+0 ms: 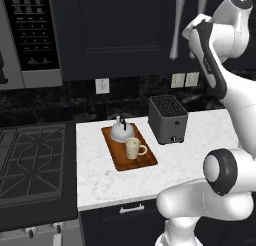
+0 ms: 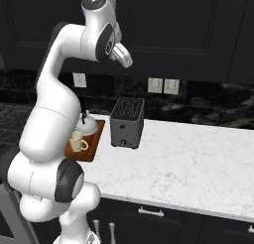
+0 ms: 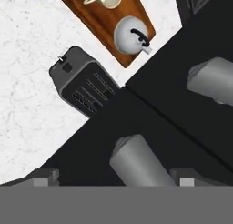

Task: Pick the kettle from the counter and place it on the tray. Then pick the mug from the cabinet and place it on the tray. Then close the cabinet doors.

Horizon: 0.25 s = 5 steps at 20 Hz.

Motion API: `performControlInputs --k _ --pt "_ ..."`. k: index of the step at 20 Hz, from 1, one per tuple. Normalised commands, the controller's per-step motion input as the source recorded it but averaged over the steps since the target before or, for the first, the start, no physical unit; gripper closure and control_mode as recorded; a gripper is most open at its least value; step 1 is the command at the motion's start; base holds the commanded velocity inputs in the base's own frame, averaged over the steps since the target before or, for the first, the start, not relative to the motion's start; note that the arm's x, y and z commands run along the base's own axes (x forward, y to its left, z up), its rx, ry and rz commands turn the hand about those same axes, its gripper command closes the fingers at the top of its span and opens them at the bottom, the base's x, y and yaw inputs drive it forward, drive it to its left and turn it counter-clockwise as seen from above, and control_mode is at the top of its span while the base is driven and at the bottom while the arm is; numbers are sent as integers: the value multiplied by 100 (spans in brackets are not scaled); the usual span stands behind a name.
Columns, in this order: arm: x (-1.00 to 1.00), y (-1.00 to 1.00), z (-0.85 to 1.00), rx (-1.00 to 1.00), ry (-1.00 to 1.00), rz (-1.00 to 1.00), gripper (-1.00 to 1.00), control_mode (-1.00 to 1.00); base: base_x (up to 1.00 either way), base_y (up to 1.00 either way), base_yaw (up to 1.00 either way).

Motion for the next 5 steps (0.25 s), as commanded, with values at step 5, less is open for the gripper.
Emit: performControlInputs --k 5 --pt "34 -4 -40 -9 0 0 -100 -100 0 0 0"
